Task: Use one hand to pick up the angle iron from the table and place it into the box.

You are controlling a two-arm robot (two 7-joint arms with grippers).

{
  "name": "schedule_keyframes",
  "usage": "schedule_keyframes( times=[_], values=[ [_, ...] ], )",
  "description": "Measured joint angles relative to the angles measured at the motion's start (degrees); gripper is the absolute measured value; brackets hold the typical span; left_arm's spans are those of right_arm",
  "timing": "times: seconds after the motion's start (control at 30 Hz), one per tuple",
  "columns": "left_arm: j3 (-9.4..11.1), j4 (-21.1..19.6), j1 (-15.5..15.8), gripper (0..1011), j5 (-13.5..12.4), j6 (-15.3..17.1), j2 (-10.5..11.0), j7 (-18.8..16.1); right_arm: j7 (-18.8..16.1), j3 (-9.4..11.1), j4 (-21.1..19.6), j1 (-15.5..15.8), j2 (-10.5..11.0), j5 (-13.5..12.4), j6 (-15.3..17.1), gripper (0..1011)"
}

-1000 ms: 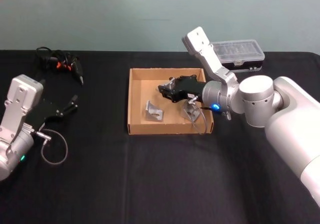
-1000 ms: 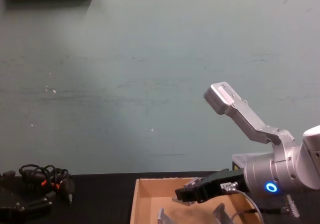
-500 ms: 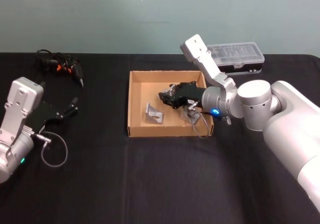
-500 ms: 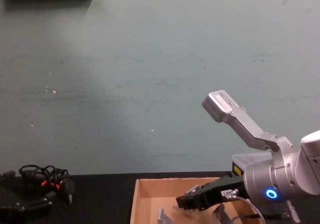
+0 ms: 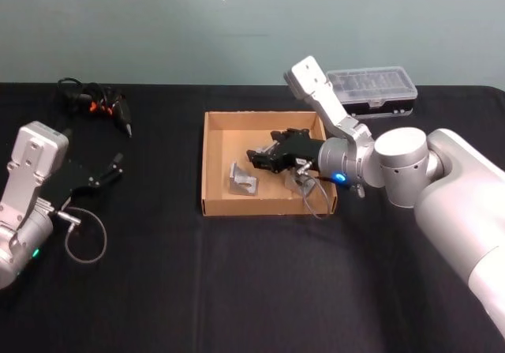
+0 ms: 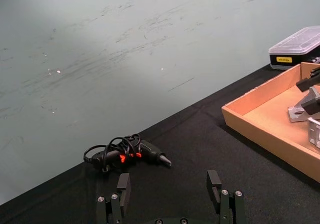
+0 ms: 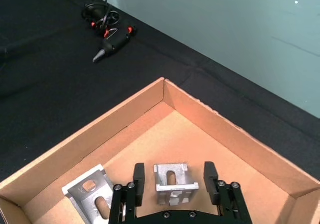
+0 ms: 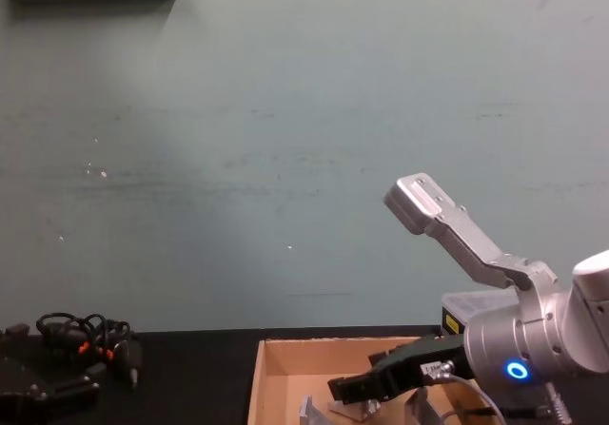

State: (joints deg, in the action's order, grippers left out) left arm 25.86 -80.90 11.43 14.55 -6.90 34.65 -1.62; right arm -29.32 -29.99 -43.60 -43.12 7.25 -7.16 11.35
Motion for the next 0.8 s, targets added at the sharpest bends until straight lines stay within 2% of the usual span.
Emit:
schedule_keyframes(
  times=[0.17,0.23,0.37,0.6,0.8],
  values=[
    [0.0,0.0,0.0,1000,0.0,0.0,0.0,0.0,0.7,0.4,-1.7,0.8,0.4,0.3,-0.2,866],
    [0.0,0.0,0.0,1000,0.0,0.0,0.0,0.0,1.2,0.5,-3.1,1.3,0.7,0.5,-0.2,932],
    [0.0,0.0,0.0,1000,0.0,0.0,0.0,0.0,2.4,1.1,-7.2,3.2,1.9,0.8,-0.2,1003],
    [0.0,0.0,0.0,1000,0.0,0.0,0.0,0.0,4.4,2.9,-15.4,7.6,4.3,0.6,-0.5,1000],
    [0.0,0.0,0.0,1000,0.0,0.0,0.0,0.0,6.3,5.6,-24.3,13.1,7.1,-0.7,-2.6,1000]
  ],
)
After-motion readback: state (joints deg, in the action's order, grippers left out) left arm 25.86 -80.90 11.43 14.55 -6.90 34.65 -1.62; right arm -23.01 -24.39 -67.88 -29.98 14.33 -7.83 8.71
